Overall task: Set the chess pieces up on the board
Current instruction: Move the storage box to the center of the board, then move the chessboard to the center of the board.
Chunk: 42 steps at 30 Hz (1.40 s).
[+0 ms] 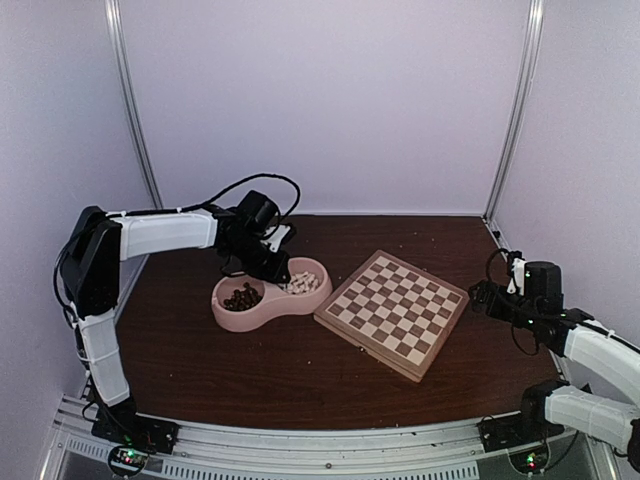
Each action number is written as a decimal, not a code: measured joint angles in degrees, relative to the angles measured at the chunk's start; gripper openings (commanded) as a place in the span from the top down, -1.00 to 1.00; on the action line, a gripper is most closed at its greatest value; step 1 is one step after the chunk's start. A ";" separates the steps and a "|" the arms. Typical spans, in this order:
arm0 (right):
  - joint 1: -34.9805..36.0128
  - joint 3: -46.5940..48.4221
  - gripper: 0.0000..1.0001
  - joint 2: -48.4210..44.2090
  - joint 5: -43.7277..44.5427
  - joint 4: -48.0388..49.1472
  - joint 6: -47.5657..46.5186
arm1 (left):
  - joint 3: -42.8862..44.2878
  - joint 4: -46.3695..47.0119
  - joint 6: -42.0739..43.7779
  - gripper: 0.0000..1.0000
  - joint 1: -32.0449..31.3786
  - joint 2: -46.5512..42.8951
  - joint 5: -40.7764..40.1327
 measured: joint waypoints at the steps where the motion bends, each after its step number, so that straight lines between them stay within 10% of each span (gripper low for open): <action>1: 0.00 0.00 -1.00 0.13 0.00 0.09 0.00 | 0.00 0.02 0.00 0.77 0.00 -0.20 0.11; 17: 0.11 4.17 -0.96 13.94 -0.98 0.76 -0.92 | -2.36 0.07 0.02 0.77 -0.02 -0.31 0.94; 42: 1.07 42.42 -0.77 58.55 -15.72 -9.31 -7.69 | -1.57 -1.88 0.35 0.77 -0.39 -0.31 1.25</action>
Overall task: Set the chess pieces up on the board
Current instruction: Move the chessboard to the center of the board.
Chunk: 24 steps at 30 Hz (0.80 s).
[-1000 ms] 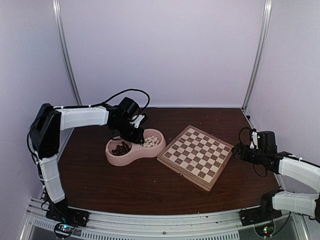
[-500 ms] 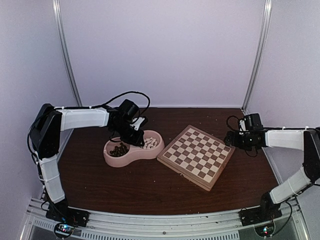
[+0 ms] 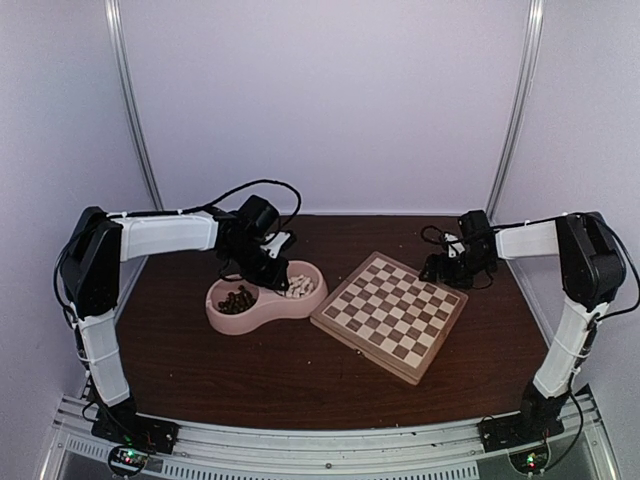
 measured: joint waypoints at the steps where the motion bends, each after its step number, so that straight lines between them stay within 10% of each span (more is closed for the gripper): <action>1: 0.42 0.02 -0.77 -0.04 -0.50 -0.59 -0.83 | 0.50 -0.37 0.09 0.77 -0.02 0.00 0.00; 17: 9.16 -6.43 -0.71 -12.66 -1.49 -8.72 -5.88 | 5.68 -2.93 0.98 0.77 -0.24 1.55 -0.28; 24: 16.55 -4.11 -0.25 -19.61 -0.59 -1.97 -7.56 | 6.99 -3.39 0.94 0.77 -0.24 2.27 -0.44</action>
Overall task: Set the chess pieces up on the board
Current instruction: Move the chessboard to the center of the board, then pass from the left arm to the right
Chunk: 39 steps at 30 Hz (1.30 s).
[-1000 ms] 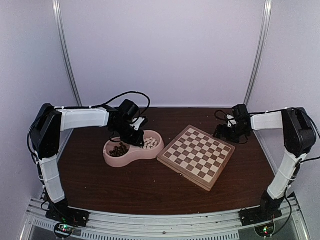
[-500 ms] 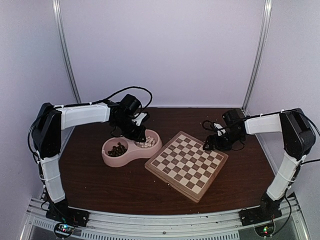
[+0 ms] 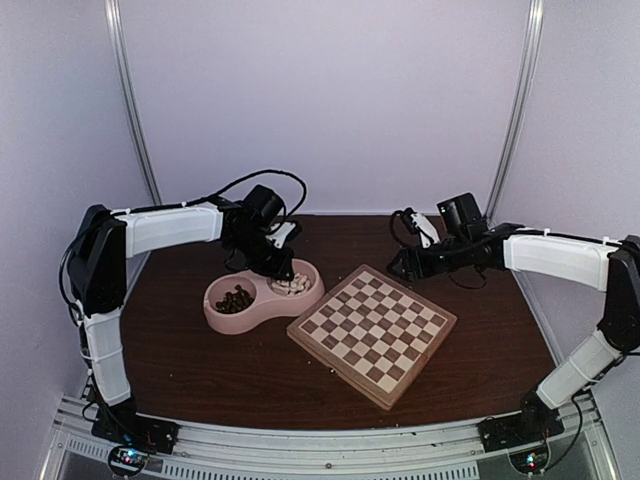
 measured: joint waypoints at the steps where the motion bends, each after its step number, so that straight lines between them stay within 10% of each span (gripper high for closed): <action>1: 1.64 0.85 -0.17 0.68 -0.09 1.38 -0.28 | 0.44 -0.22 -0.04 0.77 0.00 0.24 -0.22; 14: 18.51 17.57 0.08 25.09 0.04 15.10 2.64 | 4.44 -2.93 -1.03 0.78 0.00 2.84 -0.46; 39: 19.50 26.10 0.34 36.54 -0.61 20.48 8.83 | 5.57 -3.87 -1.95 0.77 0.00 2.84 0.57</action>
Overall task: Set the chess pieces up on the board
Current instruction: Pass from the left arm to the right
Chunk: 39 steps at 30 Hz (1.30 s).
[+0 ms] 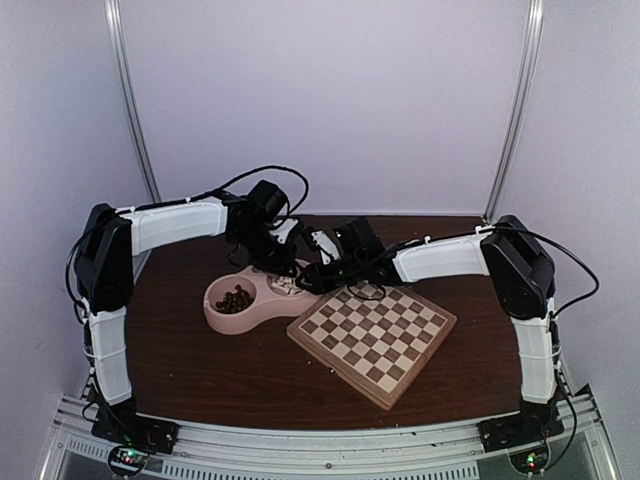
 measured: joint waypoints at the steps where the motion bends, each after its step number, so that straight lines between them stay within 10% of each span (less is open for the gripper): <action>1: 0.07 0.00 0.35 0.00 -0.04 -0.02 0.09 | 0.15 0.00 0.00 0.77 0.00 0.00 0.00; 39: 0.04 -0.17 0.98 0.37 3.93 -2.05 0.57 | 1.36 -2.97 0.02 0.76 1.20 -0.76 -2.01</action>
